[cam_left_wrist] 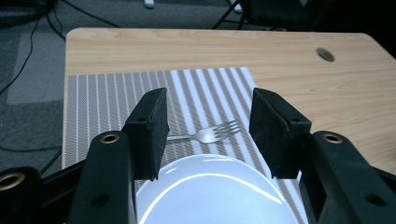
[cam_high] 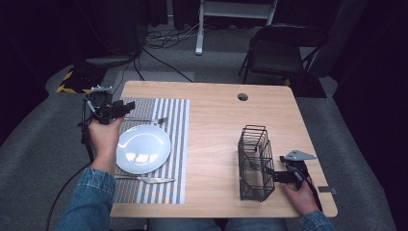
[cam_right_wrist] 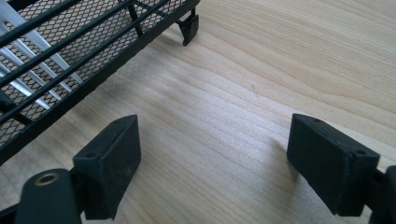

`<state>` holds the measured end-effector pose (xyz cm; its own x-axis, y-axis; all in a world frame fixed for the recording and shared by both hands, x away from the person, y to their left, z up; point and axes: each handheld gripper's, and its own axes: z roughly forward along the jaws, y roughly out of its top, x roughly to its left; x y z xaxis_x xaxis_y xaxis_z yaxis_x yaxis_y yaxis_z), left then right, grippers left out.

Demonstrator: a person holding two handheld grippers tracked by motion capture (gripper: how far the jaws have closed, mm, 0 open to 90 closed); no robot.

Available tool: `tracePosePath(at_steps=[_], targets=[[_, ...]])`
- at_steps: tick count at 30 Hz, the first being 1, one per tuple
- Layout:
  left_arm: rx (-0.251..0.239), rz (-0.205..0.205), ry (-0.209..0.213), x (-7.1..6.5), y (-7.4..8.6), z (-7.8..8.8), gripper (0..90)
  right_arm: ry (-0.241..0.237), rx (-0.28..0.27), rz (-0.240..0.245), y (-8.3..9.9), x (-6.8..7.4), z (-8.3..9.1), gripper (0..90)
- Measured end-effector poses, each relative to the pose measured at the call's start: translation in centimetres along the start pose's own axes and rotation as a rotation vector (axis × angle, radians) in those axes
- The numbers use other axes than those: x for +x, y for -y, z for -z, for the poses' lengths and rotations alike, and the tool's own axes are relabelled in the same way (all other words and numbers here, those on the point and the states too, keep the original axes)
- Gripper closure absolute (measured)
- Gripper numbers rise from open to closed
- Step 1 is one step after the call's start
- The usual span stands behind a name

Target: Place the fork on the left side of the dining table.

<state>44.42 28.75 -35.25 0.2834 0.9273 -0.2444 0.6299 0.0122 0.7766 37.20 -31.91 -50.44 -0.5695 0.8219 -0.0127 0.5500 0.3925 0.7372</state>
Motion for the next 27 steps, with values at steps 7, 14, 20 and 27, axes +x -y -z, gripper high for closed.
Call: tracePosePath(at_steps=[7, 14, 20, 27], targets=[[-0.016, -0.064, 0.042, -3.0, 0.2, 1.9, 47.3, 0.001, 0.000, 0.000, 0.0, 0.0, 0.0, 17.6], [-0.046, -0.105, 0.099, -5.8, 0.7, 3.7, 47.2, 0.001, 0.000, -0.001, 0.0, 0.0, 0.0, 17.6], [-0.059, -0.169, 0.127, -8.6, 1.3, 4.8, 46.6, -0.001, 0.000, 0.000, 0.0, 0.0, 0.0, 17.6], [-0.077, -0.188, 0.223, -11.1, 2.5, 5.1, 45.4, -0.001, 0.000, 0.000, 0.0, 0.0, 0.0, 17.6]])
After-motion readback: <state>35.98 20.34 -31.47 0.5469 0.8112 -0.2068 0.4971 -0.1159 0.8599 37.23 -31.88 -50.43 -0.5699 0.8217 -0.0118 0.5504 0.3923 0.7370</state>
